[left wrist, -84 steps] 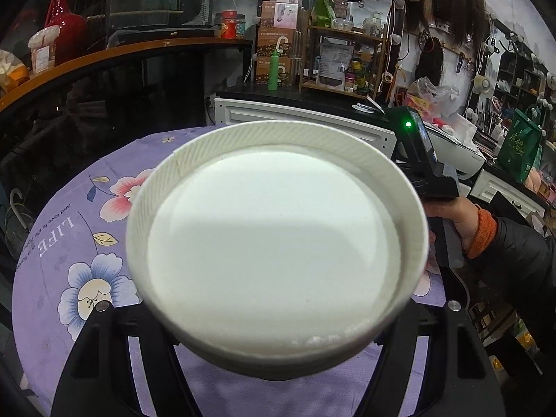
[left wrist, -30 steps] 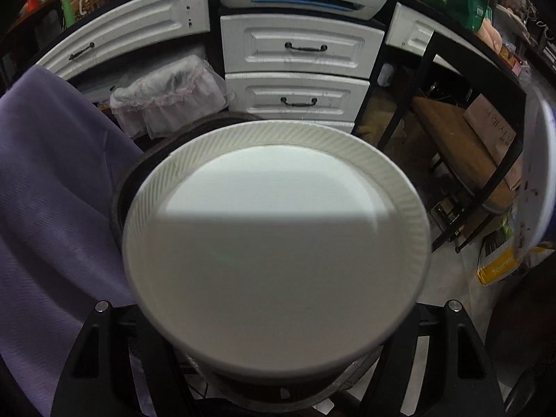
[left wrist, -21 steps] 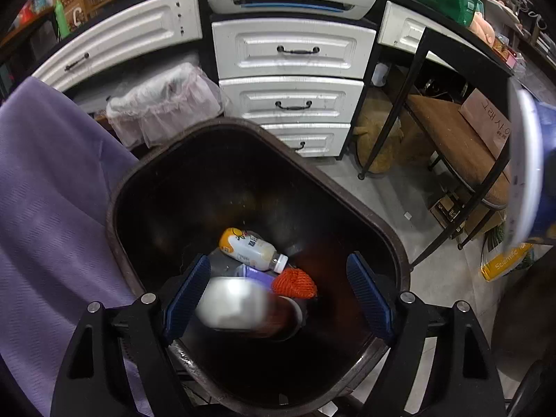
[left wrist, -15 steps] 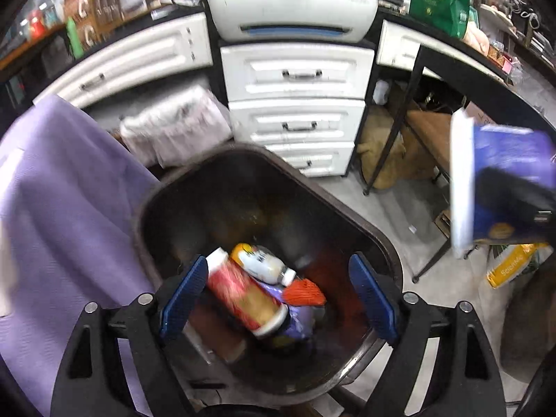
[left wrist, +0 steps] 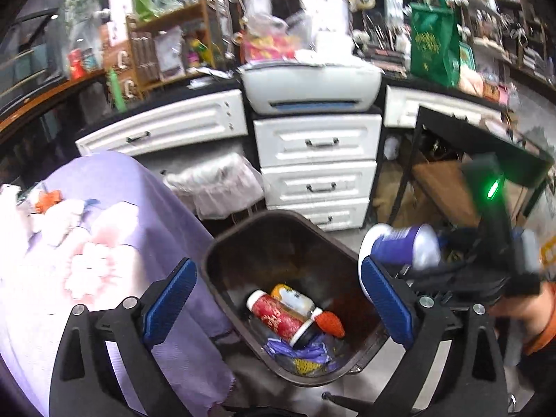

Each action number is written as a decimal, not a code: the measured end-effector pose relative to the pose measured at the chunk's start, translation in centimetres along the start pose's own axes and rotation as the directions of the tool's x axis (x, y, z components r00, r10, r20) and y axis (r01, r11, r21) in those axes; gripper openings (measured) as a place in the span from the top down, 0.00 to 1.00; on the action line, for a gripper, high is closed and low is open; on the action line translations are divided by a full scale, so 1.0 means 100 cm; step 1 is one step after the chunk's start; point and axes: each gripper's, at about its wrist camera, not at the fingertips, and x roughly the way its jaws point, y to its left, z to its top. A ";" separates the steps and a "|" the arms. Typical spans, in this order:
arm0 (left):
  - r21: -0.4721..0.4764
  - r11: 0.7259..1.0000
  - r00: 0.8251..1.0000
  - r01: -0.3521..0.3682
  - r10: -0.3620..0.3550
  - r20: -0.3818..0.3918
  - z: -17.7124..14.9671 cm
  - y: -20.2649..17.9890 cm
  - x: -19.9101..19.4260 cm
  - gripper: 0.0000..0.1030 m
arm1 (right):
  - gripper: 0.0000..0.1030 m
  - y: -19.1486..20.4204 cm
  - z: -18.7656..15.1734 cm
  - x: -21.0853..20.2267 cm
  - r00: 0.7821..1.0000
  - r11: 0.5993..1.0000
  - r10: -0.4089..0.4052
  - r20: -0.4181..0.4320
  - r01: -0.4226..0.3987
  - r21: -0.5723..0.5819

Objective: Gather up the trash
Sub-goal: 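Open the left tool over the bin to drop the can while the right tool drops the cup, then move both tools back over the table toward the crumpled white tissue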

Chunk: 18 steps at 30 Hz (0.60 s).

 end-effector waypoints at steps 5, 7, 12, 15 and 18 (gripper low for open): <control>-0.024 0.999 0.999 -0.031 0.031 0.018 0.001 0.010 -0.012 0.06 | 0.30 0.022 -0.001 0.031 0.997 0.999 0.028 -0.066 -0.030 -0.041; -0.032 0.999 0.999 -0.038 0.039 0.026 0.000 0.013 -0.016 0.06 | 0.30 0.030 -0.001 0.042 0.996 0.998 0.024 -0.084 -0.030 -0.063; -0.046 0.998 0.998 -0.044 0.046 0.038 -0.003 0.018 -0.024 0.06 | 0.30 0.043 -0.001 0.070 0.991 0.995 0.005 -0.135 -0.018 -0.095; -0.053 0.998 0.998 -0.045 0.048 0.045 -0.003 0.021 -0.027 0.06 | 0.30 0.043 -0.003 0.079 0.988 0.995 -0.002 -0.154 -0.013 -0.096; -0.057 0.997 0.998 -0.046 0.049 0.047 -0.003 0.022 -0.029 0.06 | 0.27 0.043 -0.005 0.086 0.985 0.996 -0.010 -0.175 -0.006 -0.091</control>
